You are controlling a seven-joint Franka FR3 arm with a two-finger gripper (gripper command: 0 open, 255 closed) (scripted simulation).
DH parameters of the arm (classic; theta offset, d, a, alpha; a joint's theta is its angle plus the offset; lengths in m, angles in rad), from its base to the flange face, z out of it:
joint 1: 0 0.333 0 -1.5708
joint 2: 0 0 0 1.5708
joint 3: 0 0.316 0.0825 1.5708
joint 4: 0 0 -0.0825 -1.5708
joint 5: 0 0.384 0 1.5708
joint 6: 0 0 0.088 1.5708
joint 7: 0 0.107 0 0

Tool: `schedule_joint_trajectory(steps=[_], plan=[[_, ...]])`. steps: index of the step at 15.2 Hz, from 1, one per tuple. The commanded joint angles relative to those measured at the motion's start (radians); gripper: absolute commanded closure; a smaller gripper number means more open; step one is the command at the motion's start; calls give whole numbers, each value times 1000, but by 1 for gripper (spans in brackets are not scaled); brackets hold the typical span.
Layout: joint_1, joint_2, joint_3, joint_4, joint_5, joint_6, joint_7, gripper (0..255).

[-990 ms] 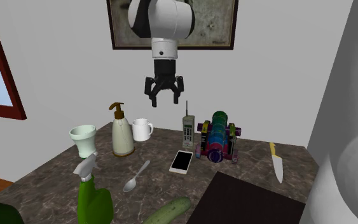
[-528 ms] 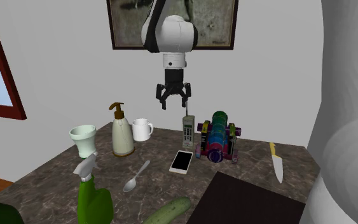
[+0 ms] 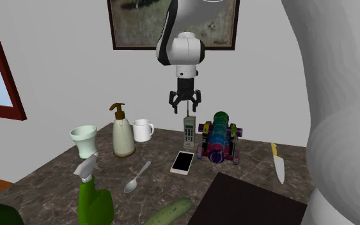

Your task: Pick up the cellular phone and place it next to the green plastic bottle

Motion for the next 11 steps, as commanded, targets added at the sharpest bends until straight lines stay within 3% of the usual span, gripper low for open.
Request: schedule_joint_trajectory(steps=[1,3,11], plan=[[-39,76,-2,86,22,-15,-1,0],[-65,123,-3,141,34,-24,3,0],[-70,175,13,119,54,48,-9,0]])
